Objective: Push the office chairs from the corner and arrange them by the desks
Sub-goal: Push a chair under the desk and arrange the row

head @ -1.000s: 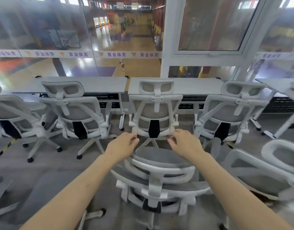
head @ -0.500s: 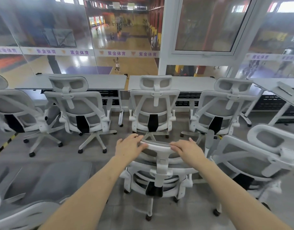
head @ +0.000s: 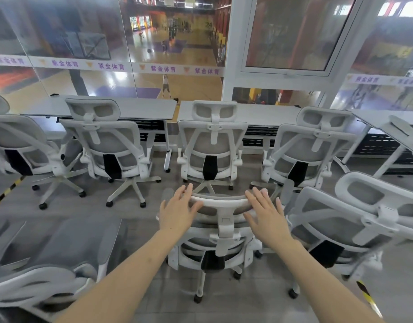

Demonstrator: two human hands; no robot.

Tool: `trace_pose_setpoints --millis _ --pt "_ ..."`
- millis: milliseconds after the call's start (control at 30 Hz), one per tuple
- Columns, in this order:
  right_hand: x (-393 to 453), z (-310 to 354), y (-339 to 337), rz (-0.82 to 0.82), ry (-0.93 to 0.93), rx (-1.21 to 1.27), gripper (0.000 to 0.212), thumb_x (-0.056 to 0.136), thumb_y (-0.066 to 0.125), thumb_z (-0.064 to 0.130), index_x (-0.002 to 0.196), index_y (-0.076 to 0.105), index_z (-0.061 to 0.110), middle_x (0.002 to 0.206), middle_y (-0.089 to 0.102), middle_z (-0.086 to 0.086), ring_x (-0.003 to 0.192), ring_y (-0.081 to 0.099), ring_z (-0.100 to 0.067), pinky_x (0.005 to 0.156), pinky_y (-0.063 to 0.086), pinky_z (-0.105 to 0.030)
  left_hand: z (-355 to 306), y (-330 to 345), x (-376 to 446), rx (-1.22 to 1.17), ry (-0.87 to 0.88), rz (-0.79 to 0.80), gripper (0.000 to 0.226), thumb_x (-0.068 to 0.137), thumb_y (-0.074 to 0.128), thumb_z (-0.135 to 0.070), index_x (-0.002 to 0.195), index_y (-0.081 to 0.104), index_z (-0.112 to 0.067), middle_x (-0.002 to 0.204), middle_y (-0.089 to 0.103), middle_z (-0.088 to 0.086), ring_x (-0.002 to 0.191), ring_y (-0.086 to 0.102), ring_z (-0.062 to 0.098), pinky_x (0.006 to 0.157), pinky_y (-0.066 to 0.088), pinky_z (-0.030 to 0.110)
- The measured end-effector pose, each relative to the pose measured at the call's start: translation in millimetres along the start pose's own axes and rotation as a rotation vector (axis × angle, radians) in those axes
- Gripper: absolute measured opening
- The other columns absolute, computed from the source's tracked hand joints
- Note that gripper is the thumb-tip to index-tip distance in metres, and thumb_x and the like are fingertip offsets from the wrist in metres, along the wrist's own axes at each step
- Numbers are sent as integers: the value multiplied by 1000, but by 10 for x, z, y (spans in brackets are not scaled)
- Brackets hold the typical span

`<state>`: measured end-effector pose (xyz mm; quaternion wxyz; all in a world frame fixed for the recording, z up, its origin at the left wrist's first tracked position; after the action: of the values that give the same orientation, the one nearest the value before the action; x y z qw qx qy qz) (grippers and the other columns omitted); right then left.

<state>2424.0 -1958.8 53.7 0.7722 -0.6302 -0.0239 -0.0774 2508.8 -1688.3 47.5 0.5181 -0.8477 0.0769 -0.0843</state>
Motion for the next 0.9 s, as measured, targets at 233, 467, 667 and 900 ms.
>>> trace_pose_setpoints --millis 233,467,667,900 --pt "-374 -353 451 23 50 -31 75 105 38 55 164 -6 39 172 -8 3 160 -2 -26 128 5 -56 497 715 -440 74 -167 242 71 104 23 -66 165 8 -36 174 3 1 160 0 31 125 5 64" --pt "-274 -453 1016 432 106 -66 67 98 15 77 156 -13 59 172 -20 -4 158 -18 -32 125 -2 -62 405 883 -493 318 -111 485 65 99 18 -75 158 -5 -57 170 -24 -2 154 -26 37 116 -7 78" --pt "-354 -498 1024 496 89 -68 66 96 13 79 153 -15 62 171 -21 -3 157 -22 -32 122 -6 -65 372 932 -579 354 -150 561 63 98 19 -78 152 -11 -66 169 -28 -2 155 -24 36 112 -6 83" --pt "-543 -429 994 521 60 -69 63 97 11 77 153 -15 62 172 -19 -2 157 -21 -33 123 -7 -66 344 872 -844 317 -194 542 60 100 21 -75 155 -1 -64 171 -23 -4 157 -20 33 112 -5 82"
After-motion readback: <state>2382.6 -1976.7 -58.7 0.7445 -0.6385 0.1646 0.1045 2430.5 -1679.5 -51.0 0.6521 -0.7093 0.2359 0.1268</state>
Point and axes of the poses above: each hand's wrist, its own x-axis towards the middle knuckle, its own y-axis out of the palm, z = x × y, the point moved 9 cm from there along x, towards the middle knuckle
